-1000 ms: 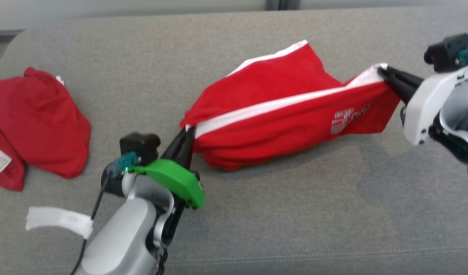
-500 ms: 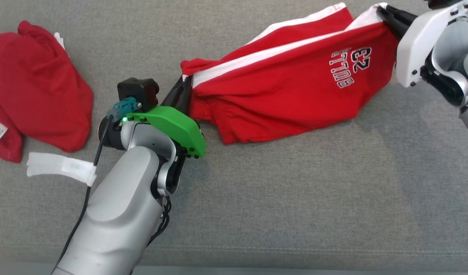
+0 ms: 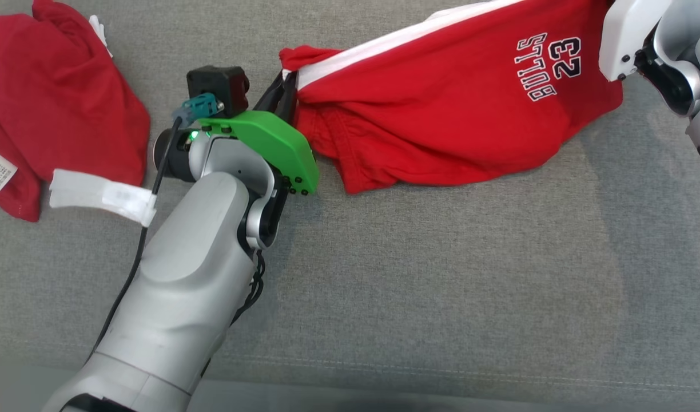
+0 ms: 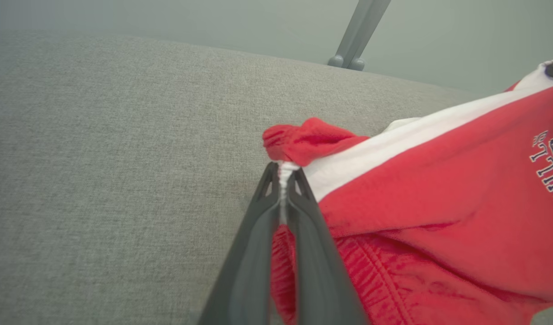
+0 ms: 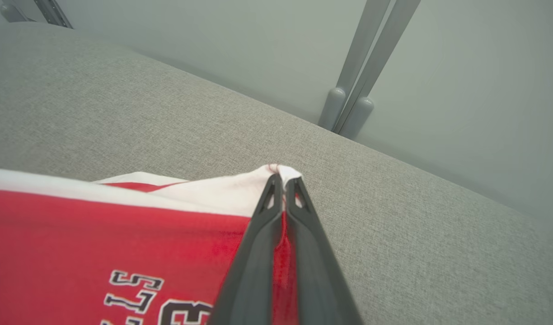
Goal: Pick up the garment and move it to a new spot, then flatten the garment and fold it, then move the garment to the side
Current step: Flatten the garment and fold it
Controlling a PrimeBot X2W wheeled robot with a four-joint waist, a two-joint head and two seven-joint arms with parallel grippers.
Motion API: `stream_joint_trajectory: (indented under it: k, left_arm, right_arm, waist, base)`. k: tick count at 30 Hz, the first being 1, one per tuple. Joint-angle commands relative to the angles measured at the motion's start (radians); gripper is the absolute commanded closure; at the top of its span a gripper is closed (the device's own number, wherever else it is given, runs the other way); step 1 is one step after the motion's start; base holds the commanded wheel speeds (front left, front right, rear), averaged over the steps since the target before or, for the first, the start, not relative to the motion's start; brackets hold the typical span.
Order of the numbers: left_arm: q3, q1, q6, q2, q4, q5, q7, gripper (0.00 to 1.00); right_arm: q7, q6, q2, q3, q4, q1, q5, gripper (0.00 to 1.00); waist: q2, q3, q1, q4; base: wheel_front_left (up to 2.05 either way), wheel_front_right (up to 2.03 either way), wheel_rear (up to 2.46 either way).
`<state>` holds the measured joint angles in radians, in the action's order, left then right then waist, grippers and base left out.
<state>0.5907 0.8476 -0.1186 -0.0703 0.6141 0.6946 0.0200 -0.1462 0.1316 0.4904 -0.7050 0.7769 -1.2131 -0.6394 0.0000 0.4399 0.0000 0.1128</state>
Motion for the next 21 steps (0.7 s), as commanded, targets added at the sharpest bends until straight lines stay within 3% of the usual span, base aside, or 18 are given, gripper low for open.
stream_joint_trajectory:
  k: [1, 2, 3, 4, 5, 6, 7, 21]
  left_arm:
    - [0.002, 0.022, 0.001, 0.001, 0.007, 0.006, 0.001, 1.00]
    - [0.005, 0.030, 0.003, 0.004, 0.018, 0.011, -0.004, 1.00]
    - [0.007, 0.038, 0.003, 0.006, 0.026, 0.014, -0.006, 0.89]
    - [0.009, 0.049, 0.003, 0.008, 0.033, 0.016, -0.002, 0.49]
    - [0.011, 0.057, 0.004, 0.009, 0.040, 0.021, 0.000, 0.00]
    - [0.012, 0.064, 0.004, 0.011, 0.047, 0.026, 0.004, 0.00]
    - [0.013, 0.070, 0.007, 0.012, 0.053, 0.031, 0.010, 0.00]
    - [-0.016, 0.043, 0.029, 0.015, 0.064, 0.072, 0.218, 0.00]
  right_arm:
    - [0.012, -0.002, -0.001, -0.001, 0.013, -0.016, 0.009, 1.00]
    - [0.020, -0.002, -0.006, -0.003, 0.028, -0.023, 0.009, 1.00]
    - [0.030, -0.002, -0.010, -0.005, 0.043, -0.029, 0.011, 1.00]
    - [0.041, -0.002, -0.014, -0.004, 0.058, -0.034, 0.010, 1.00]
    - [0.057, -0.002, -0.017, -0.001, 0.073, -0.042, 0.014, 1.00]
    - [0.066, -0.002, -0.023, -0.001, 0.088, -0.046, 0.013, 0.31]
    - [0.073, -0.002, -0.030, -0.003, 0.102, -0.048, 0.009, 0.00]
    - [0.213, -0.002, -0.076, -0.002, 0.228, -0.028, -0.011, 0.00]
  waist:
    - [0.0000, 0.005, 0.0000, 0.006]
    - [0.0000, 0.006, 0.0000, 0.008]
    - [0.0000, 0.008, 0.0000, 0.010]
    - [0.0000, 0.008, 0.0000, 0.012]
    - [0.0000, 0.008, 0.0000, 0.014]
    - [0.0000, 0.008, 0.0000, 0.016]
    - [0.0000, 0.008, 0.0000, 0.017]
    - [0.0000, -0.047, 0.0000, 0.022]
  base:
    - [0.00, 0.00, 0.00]
    - [0.00, 0.00, 0.00]
    - [0.00, 0.00, 0.00]
    - [0.00, 0.00, 0.00]
    - [0.00, 0.00, 0.00]
    - [0.00, 0.00, 0.00]
    - [0.00, 0.00, 0.00]
    - [0.00, 0.00, 0.00]
